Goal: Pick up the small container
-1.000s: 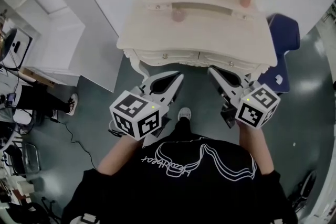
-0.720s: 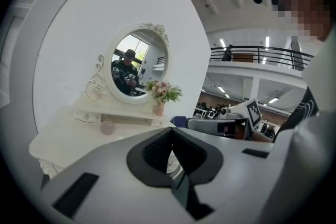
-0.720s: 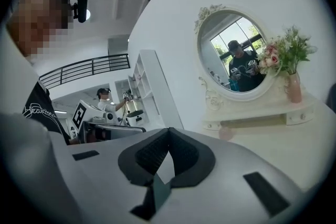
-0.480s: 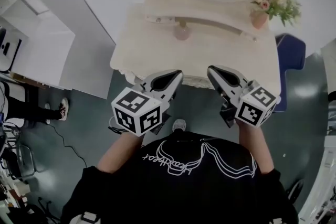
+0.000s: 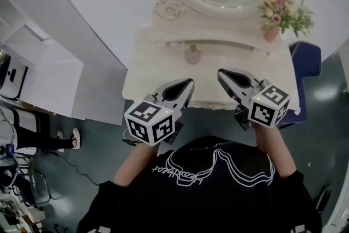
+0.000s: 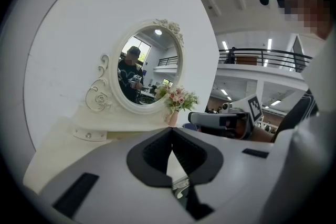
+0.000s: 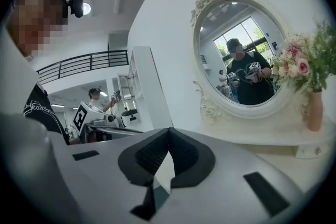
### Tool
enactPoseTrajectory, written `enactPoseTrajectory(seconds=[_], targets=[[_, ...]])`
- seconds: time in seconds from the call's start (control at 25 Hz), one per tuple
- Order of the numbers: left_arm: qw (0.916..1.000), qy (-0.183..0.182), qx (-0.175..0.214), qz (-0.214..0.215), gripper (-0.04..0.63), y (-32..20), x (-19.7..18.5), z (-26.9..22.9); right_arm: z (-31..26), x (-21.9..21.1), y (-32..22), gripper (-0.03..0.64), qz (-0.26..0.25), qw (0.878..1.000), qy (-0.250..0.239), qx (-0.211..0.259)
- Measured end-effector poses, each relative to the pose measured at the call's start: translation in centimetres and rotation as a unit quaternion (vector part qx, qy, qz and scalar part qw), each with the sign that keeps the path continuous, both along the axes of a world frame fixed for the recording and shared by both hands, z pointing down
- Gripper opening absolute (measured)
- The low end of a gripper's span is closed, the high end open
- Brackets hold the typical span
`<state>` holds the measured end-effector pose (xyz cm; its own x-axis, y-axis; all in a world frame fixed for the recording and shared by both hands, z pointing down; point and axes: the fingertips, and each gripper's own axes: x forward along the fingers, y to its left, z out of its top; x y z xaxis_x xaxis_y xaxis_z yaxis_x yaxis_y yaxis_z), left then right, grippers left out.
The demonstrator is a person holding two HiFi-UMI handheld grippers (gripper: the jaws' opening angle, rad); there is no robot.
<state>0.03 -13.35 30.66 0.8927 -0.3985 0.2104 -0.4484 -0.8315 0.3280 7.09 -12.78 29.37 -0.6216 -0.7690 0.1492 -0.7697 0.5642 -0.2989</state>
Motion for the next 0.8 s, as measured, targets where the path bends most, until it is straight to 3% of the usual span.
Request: enactPoseTrajectory(seconds=[0.4, 0.8], targets=[[0.9994, -0.026, -0.001, -0.023, 0.003, -2.9, 0.7, 1.5, 1.3, 1.5, -3.1, 0.005, -0.008, 1.0, -0.003, 0.002], [0.9958, -0.065, -0.046, -0.044, 0.003, -9.0, 2.0, 5.7, 5.9, 2.8, -9.7, 0.005, -0.023, 0.999, -0.022, -0.042]])
